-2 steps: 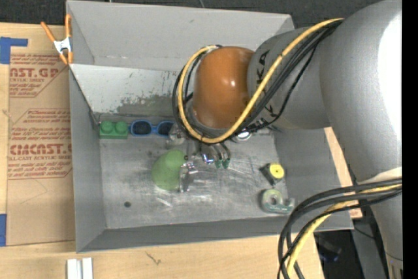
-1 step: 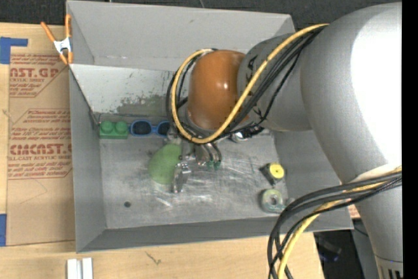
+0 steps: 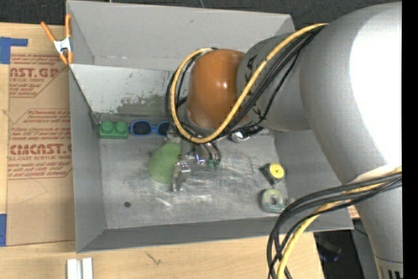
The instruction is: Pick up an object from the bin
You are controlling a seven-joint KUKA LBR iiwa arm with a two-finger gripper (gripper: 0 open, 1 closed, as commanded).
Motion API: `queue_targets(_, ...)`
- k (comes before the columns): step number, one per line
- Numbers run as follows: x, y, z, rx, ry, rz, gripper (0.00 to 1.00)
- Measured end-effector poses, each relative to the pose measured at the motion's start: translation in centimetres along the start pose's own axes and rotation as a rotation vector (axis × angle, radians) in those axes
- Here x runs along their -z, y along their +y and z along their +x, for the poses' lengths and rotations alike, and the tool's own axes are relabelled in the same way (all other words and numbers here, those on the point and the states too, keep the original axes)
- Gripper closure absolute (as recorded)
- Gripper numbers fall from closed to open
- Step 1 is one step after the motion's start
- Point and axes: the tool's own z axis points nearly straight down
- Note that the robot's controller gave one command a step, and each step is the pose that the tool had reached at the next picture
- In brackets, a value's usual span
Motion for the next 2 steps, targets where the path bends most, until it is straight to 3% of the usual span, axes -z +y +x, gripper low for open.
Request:
queue_targets(1,0.1,0.0,-0.1,0.0,-0.003,-0.001,1.0)
queue_targets(2,3.1,0.1,-0.2,0.001,0.0,0.0,1.0)
